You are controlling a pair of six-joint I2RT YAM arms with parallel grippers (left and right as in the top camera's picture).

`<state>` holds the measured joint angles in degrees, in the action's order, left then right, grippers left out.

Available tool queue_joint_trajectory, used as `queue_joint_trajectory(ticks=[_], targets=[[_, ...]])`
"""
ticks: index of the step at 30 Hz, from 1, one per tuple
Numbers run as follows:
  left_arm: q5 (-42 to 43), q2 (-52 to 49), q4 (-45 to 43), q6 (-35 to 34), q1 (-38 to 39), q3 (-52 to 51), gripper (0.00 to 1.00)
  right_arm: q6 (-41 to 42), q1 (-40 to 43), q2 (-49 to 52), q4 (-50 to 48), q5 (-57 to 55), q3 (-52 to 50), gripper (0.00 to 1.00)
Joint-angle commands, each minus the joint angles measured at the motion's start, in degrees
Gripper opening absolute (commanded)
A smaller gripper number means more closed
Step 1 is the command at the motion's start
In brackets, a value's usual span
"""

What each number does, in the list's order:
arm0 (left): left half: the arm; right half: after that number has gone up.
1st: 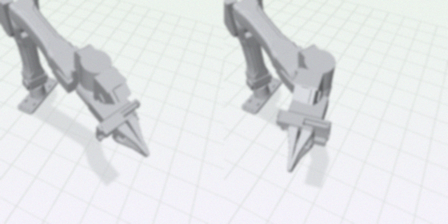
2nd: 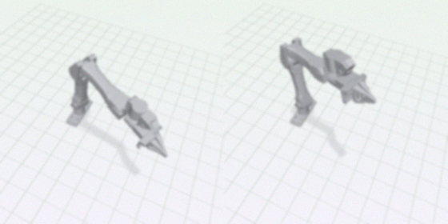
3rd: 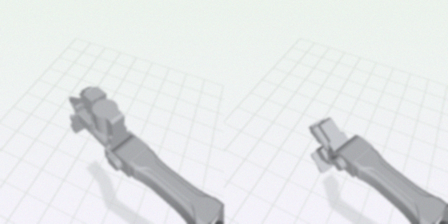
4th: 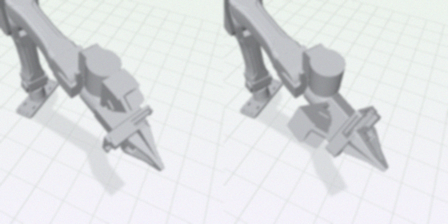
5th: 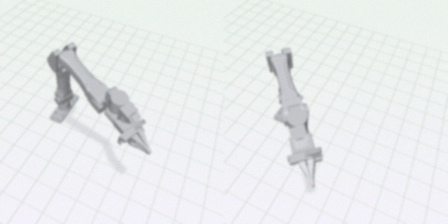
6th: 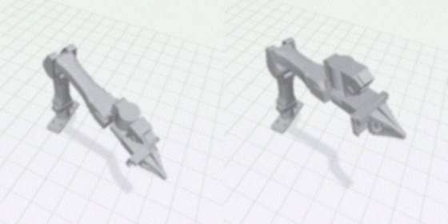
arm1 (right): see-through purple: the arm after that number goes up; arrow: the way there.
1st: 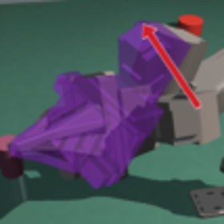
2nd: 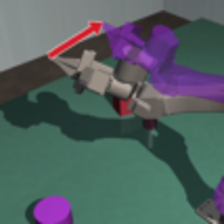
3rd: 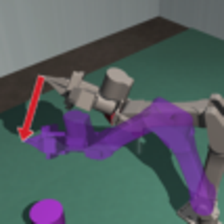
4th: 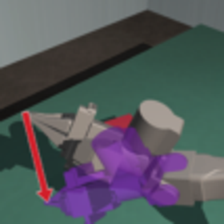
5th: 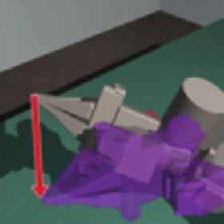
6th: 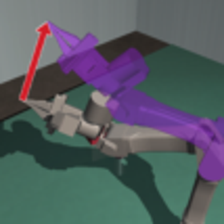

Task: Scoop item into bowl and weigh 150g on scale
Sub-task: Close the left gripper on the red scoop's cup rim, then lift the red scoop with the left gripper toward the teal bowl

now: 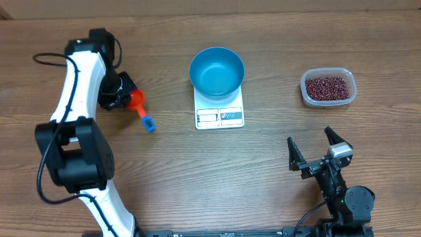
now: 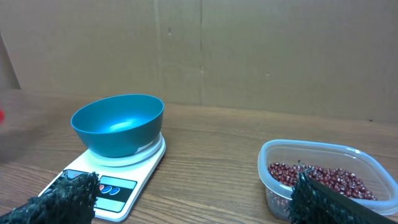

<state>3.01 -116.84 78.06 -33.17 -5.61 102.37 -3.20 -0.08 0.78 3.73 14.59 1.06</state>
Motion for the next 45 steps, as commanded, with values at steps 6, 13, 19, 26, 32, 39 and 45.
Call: queue_joint_trajectory(ticks=[6, 13, 19, 26, 32, 39, 45], targets=[[4.1, 3.7, 2.8, -8.8, 0.4, 2.6, 0.04, 0.2, 0.1, -0.6, -0.2, -0.3, -0.6, 1.0], [3.4, 8.3, 2.7, -10.8, 0.7, 2.6, 0.04, 0.2, 0.1, -0.6, -0.2, -0.3, -0.6, 1.0], [-2.2, 13.9, 2.8, -15.5, 3.0, 2.6, 0.04, 0.2, 0.1, -0.6, -0.2, -0.3, -0.6, 1.0], [-5.4, 18.1, 3.0, -19.8, 7.2, 2.6, 0.05, 0.2, 0.1, -0.6, -0.2, -0.3, -0.6, 1.0], [-6.2, 18.3, 3.1, -24.3, 11.7, 2.6, 0.04, 0.2, 0.1, -0.6, -0.2, -0.3, -0.6, 1.0], [-6.1, 18.3, 3.1, -26.3, 15.2, 2.6, 0.04, 0.2, 0.1, -0.6, -0.2, -0.3, -0.6, 1.0], [-6.2, 18.3, 3.1, -26.2, 16.3, 2.6, 0.04, 0.2, 0.1, -0.6, -0.2, -0.3, -0.6, 1.0]])
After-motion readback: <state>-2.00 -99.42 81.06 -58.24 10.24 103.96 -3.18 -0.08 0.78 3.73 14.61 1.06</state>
